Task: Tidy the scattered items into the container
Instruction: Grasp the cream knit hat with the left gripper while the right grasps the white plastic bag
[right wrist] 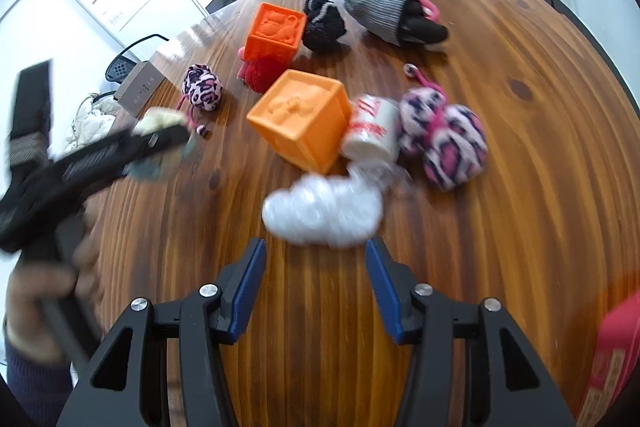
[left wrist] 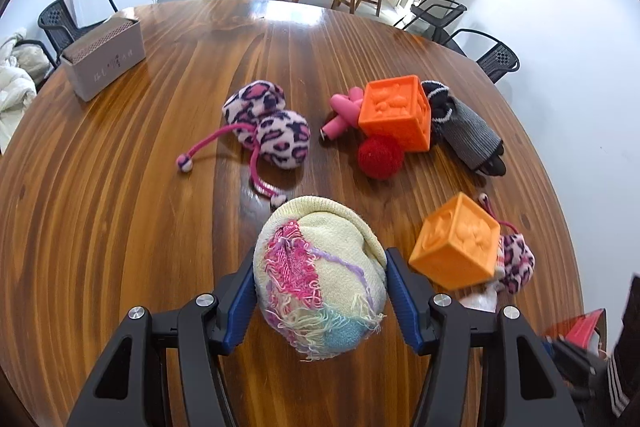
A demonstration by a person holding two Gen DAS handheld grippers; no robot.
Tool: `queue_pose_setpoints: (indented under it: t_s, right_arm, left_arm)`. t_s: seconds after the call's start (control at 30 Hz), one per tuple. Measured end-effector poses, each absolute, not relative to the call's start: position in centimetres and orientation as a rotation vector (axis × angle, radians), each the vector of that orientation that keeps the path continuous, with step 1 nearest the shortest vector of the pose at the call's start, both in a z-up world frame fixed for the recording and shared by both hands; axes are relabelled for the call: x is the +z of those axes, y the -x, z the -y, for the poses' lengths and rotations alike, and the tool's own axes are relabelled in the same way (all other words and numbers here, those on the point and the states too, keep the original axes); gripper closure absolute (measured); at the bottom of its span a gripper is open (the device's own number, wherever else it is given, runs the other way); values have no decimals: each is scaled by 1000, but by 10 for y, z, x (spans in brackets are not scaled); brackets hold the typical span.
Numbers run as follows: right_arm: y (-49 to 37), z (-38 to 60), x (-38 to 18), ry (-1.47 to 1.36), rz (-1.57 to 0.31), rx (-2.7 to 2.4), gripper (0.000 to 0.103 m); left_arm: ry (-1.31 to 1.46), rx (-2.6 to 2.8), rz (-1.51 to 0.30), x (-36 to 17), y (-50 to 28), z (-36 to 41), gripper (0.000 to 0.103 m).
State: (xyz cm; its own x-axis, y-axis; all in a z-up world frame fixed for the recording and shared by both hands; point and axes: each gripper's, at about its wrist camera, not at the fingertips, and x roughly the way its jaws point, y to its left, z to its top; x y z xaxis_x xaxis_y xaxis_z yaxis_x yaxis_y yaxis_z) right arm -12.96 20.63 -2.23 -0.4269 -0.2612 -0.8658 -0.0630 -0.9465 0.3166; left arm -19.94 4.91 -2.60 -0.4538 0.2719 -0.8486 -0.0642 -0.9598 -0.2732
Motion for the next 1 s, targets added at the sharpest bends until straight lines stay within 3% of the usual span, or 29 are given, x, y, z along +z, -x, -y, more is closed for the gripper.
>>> queue_pose_setpoints:
  t_s: [0.07, 0.27, 0.43, 0.57, 1.0]
  right_arm:
    - [142, -204, -27, -1617, 445, -2525, 37]
    - [167, -193, -40, -1650, 308, -2564, 37]
    - [159, -186, -39, -1623, 204, -2580, 50]
    - [148, -183, -34, -1606, 149, -2554, 71]
    - [50, -228, 15, -1499, 250, -2608, 74]
  left_arm:
    - [1523, 2494, 311, -26, 193, -46, 42]
    - [1553, 2487, 335, -28, 178, -40, 42]
    - [1575, 2483, 334, -28, 165, -39, 42]
    - [1566, 2480, 334, -23, 154, -46, 42]
    - [1468, 2456, 228, 20, 97, -105, 42]
